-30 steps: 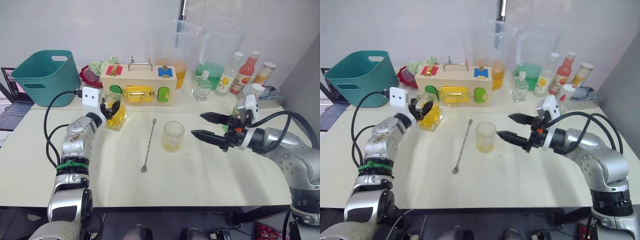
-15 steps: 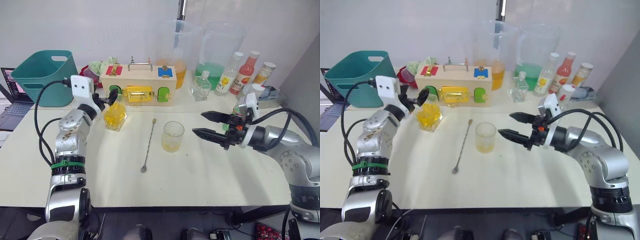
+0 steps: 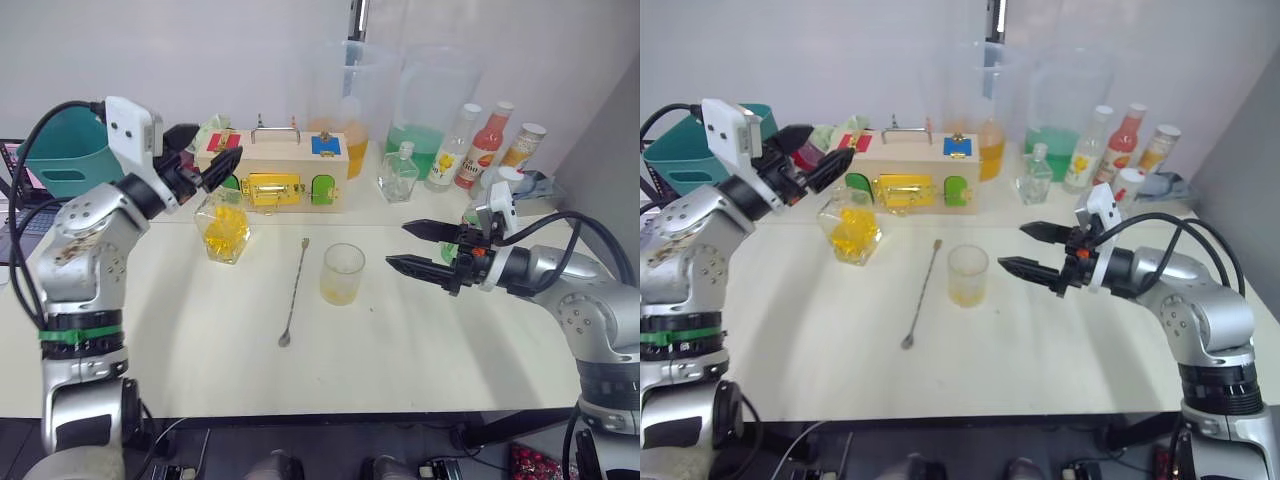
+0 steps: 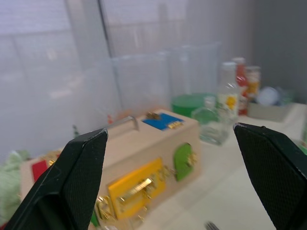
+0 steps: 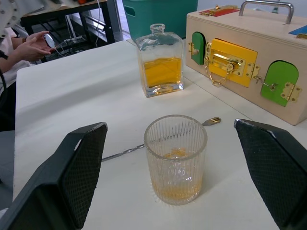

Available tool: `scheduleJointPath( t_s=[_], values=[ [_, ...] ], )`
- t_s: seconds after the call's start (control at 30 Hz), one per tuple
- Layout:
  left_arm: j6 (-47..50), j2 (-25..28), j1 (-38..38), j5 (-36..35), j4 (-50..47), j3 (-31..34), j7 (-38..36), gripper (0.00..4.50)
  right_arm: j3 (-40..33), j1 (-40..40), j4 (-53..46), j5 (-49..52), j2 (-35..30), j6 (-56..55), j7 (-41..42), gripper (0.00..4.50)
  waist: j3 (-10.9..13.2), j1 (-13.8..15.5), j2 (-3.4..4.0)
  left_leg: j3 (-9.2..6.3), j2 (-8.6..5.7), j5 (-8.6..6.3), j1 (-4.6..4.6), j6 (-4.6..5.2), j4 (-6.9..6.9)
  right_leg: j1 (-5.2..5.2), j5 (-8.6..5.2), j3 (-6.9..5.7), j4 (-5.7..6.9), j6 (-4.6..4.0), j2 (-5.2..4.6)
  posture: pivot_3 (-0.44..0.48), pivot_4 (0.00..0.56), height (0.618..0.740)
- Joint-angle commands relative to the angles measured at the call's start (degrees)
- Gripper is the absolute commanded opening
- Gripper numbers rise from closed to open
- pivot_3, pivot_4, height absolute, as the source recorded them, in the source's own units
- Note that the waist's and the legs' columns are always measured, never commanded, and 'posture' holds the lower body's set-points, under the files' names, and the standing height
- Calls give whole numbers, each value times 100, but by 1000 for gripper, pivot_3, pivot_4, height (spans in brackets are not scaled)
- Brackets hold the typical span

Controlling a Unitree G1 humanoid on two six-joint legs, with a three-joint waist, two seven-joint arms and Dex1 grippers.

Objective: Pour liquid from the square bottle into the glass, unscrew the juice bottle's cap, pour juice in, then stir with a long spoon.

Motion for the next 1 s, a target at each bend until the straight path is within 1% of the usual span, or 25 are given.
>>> scheduleJointPath(
  t_s=[0.03, 0.1, 0.13, 0.23, 0.3, 0.37, 0.43, 0.57, 0.67, 0.73, 0.8, 0.9, 1.0],
  values=[
    [463, 317, 449, -674, -586, 348, -568, 4440, -164, 31, -132, -31, -14, -209, 18, 4500, 0, 1, -1, -2, 2, 0, 3, -3, 1, 2, -2, -2, -9, -2, 0, 0, 150, 733],
    [552, 373, 645, -861, -730, 452, -631, 4440, -184, 90, -169, -36, -5, -239, 24, 4500, 1, 40, -1, -7, 3, -8, 2, -20, 0, 5, -4, -3, -14, -5, 0, 0, 150, 733],
    [490, 379, 908, -887, -871, 546, -693, 4440, -201, 216, -195, -117, -19, -305, -9, 4500, 0, 60, -1, -10, 2, -19, 2, -39, 1, 8, -5, -3, -18, -5, -1, 0, 150, 733],
    [127, 382, 1439, -802, -1144, 699, -855, 4440, -238, 495, -266, -248, -68, -434, -61, 4500, 0, 65, 0, -10, 1, -21, 16, -44, 0, 24, -4, -1, -26, -6, -4, 0, 150, 733],
    [20, 331, 1854, -782, -1182, 778, -918, 4440, -280, 867, -384, -359, -75, -571, -103, 4500, 0, 78, 0, -10, 2, -23, 23, -47, -3, 28, -7, -3, -25, -11, -4, 0, 150, 733],
    [-132, 318, 2202, -616, -1127, 725, -929, 4440, -372, 1199, -473, -404, -4, -702, -180, 4500, 0, 82, 0, -10, 2, -24, 24, -50, -6, 29, -11, -2, -24, -16, -4, 0, 150, 733],
    [-321, 307, 2387, -441, -991, 617, -954, 4440, -465, 1367, -524, -318, 91, -681, -307, 4500, 0, 83, 1, -9, 3, -25, 24, -52, -6, 27, -12, -2, -24, -16, -4, 0, 150, 733],
    [-703, 164, 2544, -310, -632, 603, -1037, 4440, -598, 1685, -597, -314, 265, -778, -473, 4500, 0, 90, 1, -8, 4, -29, 24, -65, -7, 24, -15, -1, -28, -21, -4, 0, 150, 733],
    [-1104, 93, 2603, -138, -363, 623, -1124, 4440, -767, 1931, -530, -415, 366, -1066, -545, 4500, 0, 99, 1, -8, 4, -30, 24, -68, -8, 22, -15, -1, -27, -22, -5, 0, 150, 733],
    [-1788, 74, 2707, 175, -4, 700, -1222, 4440, -1131, 2355, -247, -579, 291, -1385, -512, 4500, -1, 111, 2, -8, 3, -30, 23, -68, -11, 22, -16, -1, -29, -22, -5, 0, 150, 733],
    [-2072, 67, 2760, 196, 358, 833, -1324, 4440, -1507, 2689, 92, -732, 220, -1758, -480, 4500, -1, 122, 2, -7, 3, -30, 24, -69, -13, 24, -16, -1, -31, -22, -6, 0, 150, 733],
    [-2140, 126, 2799, 155, 711, 830, -1482, 4440, -1952, 2925, 535, -761, 267, -2214, -487, 4500, -1, 99, 2, -3, 3, -30, 23, -68, -18, 21, -16, -1, -33, -22, -6, 0, 150, 733],
    [-2093, 123, 2761, 82, 843, 829, -1569, 4440, -2105, 3012, 750, -751, 299, -2408, -442, 4500, -1, 82, 2, -3, 7, -25, 26, -77, -26, 17, -18, -1, -31, -25, -6, 0, 150, 733]
  ],
)
